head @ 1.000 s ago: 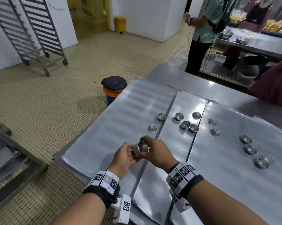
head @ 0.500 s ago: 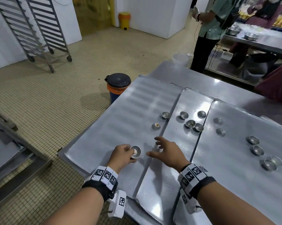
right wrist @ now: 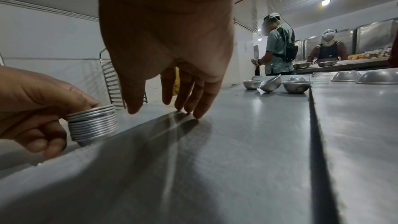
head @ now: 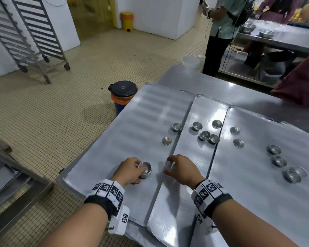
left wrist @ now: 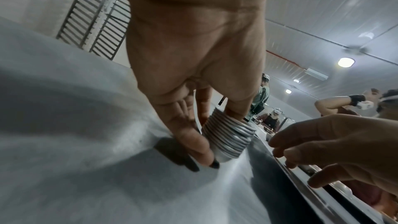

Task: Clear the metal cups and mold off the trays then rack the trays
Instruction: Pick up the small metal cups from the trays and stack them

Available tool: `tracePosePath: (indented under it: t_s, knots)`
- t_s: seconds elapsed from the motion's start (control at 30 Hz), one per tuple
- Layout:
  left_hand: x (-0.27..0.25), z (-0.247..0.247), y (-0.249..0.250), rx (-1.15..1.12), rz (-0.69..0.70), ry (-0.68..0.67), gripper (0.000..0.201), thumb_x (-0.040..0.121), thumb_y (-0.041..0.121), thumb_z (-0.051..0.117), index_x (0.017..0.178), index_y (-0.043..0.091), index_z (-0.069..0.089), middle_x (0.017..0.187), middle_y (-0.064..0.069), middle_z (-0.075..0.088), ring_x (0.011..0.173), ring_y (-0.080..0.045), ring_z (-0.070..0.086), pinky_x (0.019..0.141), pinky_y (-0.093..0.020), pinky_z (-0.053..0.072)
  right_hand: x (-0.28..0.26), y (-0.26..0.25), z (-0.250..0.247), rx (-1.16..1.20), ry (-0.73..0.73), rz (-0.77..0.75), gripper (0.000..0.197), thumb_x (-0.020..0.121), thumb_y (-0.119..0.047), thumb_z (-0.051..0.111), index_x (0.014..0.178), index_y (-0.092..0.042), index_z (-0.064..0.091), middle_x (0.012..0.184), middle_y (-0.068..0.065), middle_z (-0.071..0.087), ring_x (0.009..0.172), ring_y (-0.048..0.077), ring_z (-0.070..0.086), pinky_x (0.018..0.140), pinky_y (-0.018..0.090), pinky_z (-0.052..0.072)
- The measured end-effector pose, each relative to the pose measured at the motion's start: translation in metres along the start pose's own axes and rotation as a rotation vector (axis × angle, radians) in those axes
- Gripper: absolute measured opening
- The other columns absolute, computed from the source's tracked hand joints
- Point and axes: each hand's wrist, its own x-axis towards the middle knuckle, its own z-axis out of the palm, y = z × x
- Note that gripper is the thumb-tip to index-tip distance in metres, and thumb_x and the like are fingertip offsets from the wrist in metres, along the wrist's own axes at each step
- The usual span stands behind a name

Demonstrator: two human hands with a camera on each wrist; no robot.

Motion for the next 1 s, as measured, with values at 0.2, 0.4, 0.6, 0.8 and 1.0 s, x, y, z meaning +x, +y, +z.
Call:
tracePosePath:
  t_s: [0.2,0.4,0.6,0.8,1.0]
  knots:
    - [0.003,-0.031,0.028,0.308,0.01,-0.119,0.014,0.087,0.025,0.063,0.094,0.015,0.07,0.086,-0.013,0.074,0.057,-0.021,0.06,0.058,-0.029,0.045,0.01,0.009,-0.009,0.069,-0.054,0.035,0.043,0.082,-0.046,0.072,0.119,-0.024,0.067,0.11,-0.004,0.069,0.1,0.016,0.065,0.085,0.029,0.052]
    - [0.051,-0.03,0.116,0.797,0.341,-0.133,0.027,0.087,0.033,0.064,0.114,0.027,0.065,0.108,0.002,0.068,0.102,-0.02,0.064,0.089,-0.034,0.052,0.03,0.053,-0.062,0.06,0.086,0.185,0.033,0.09,-0.04,0.065,0.116,-0.02,0.067,0.113,-0.001,0.07,0.105,0.021,0.065,0.085,0.033,0.051]
    - [0.101,0.035,0.147,1.026,0.527,-0.29,0.05,0.094,0.043,0.06,0.14,0.022,0.055,0.135,-0.006,0.061,0.119,-0.026,0.06,0.1,-0.038,0.048,0.058,0.102,-0.106,-0.055,0.207,0.308,0.034,0.087,-0.035,0.06,0.119,-0.023,0.061,0.126,0.006,0.059,0.108,0.03,0.062,0.079,0.035,0.047]
    - [0.127,0.052,0.147,1.301,0.519,-0.373,0.035,0.083,0.04,0.048,0.106,0.02,0.065,0.106,-0.011,0.063,0.092,-0.035,0.064,0.084,-0.042,0.056,0.082,0.119,-0.094,-0.115,0.127,0.25,0.039,0.09,-0.035,0.058,0.128,-0.024,0.054,0.131,0.002,0.055,0.111,0.03,0.062,0.083,0.037,0.05]
    - [0.138,0.052,0.13,1.286,0.575,-0.335,0.015,0.094,0.031,0.047,0.093,0.019,0.057,0.098,-0.004,0.059,0.084,-0.031,0.06,0.078,-0.042,0.054,0.088,0.128,-0.083,-0.13,0.12,0.297,0.028,0.09,-0.032,0.056,0.113,-0.017,0.057,0.114,0.008,0.055,0.102,0.034,0.062,0.071,0.033,0.039]
